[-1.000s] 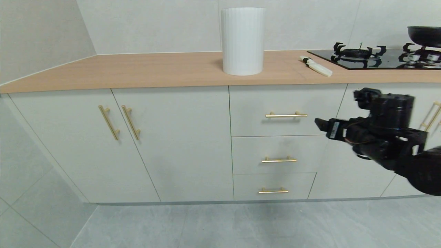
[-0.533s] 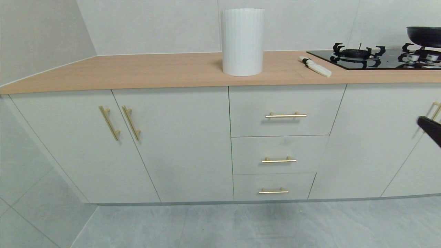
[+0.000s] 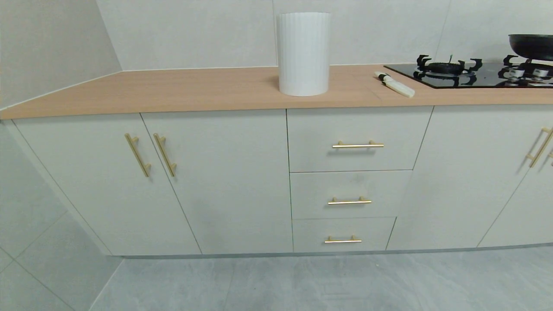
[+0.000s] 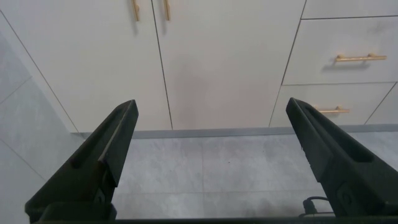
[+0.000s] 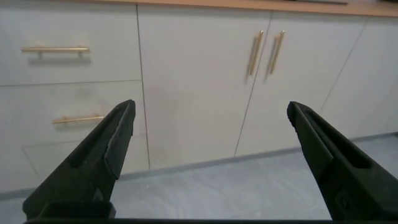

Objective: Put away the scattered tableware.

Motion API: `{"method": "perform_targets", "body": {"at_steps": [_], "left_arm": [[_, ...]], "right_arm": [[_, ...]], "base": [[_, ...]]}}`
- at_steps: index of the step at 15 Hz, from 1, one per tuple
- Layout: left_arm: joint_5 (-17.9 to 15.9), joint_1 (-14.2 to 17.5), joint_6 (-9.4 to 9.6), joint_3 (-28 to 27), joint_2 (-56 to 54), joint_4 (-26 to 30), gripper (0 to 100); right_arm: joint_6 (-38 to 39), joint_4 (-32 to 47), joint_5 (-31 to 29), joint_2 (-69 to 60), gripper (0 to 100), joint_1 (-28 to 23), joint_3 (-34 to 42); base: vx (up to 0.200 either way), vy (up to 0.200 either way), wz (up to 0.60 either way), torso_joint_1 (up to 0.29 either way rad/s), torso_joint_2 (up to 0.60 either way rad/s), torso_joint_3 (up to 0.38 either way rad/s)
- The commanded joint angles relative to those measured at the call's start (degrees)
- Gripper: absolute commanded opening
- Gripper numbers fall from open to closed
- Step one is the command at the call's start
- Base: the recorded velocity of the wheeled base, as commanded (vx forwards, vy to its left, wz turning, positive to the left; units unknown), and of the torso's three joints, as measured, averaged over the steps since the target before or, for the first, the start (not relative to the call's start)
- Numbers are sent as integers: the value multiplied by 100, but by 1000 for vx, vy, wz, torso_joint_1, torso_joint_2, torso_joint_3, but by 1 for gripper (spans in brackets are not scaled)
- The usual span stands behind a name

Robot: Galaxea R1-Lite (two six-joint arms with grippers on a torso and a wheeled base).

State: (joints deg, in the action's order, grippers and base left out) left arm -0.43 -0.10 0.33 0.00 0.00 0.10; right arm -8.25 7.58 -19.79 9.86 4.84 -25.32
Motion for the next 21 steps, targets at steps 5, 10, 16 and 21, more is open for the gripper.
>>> {"method": "perform_targets", "body": {"at_steps": [5,10,16,21], "left_arm": [[-1,1,2,0,9,-1,100],[-1,1,2,0,9,-1,100],[-1,1,2,0,9,-1,100],[-1,1,37,0,9,-1,100]], "right_arm": [[395,-20,1311,-986,100,-458,968],[711,-697,2225,-986,100,-458,2233],[693,-767,2260,-986,100,-458,2532],[667,-767,2277,-986,100,-458,2532]], "base": [[0,0,0,0,0,0],[0,0,0,0,0,0],[0,0,0,0,0,0],[0,0,0,0,0,0]]}}
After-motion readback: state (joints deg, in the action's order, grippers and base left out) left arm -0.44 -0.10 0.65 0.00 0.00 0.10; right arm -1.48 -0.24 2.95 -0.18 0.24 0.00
